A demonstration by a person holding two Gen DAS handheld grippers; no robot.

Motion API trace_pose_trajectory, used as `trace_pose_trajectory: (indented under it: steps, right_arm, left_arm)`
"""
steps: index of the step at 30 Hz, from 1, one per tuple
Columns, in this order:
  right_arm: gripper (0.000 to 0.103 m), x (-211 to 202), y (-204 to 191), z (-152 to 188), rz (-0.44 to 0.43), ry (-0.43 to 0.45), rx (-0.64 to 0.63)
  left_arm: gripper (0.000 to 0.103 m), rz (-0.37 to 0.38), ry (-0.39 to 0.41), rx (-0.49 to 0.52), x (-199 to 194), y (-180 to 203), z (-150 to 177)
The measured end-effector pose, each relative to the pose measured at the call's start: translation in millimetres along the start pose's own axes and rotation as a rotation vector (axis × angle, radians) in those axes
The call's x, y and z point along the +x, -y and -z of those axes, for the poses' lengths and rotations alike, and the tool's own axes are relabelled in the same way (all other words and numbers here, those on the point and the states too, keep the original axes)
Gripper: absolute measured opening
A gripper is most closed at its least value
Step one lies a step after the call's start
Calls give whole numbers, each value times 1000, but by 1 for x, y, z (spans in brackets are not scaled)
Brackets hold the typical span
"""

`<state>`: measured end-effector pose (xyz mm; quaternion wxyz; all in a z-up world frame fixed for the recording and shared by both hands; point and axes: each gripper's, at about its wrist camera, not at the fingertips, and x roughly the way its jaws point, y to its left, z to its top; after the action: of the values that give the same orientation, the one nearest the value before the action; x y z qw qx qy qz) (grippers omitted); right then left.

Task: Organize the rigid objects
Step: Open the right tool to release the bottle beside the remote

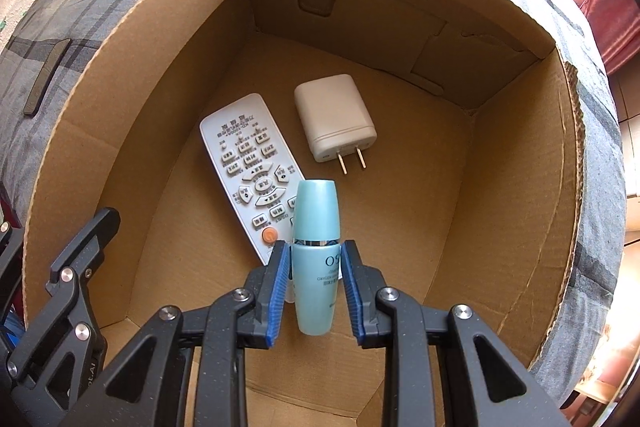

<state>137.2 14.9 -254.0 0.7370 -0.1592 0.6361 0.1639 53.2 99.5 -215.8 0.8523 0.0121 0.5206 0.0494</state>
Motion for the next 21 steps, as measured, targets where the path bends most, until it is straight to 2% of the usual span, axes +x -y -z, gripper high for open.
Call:
trace_pose_trajectory:
  steps: [4, 8, 12, 17, 21]
  right_arm:
    - [41, -8, -3, 3, -7, 22, 7]
    - [48, -14, -3, 3, -7, 39, 13]
    - [49, -21, -10, 4, -7, 53, 13]
    - [63, -35, -11, 5, 9, 86, 6]
    - [68, -50, -11, 11, 9, 111, 9]
  left_arm:
    - [14, -1, 0, 1, 0, 0, 0]
    - [14, -2, 0, 2, 1, 1, 0]
    - [14, -4, -2, 3, 1, 0, -1]
    - [15, -7, -4, 7, 1, 1, -1]
    - [15, -10, -4, 9, 0, 2, -2]
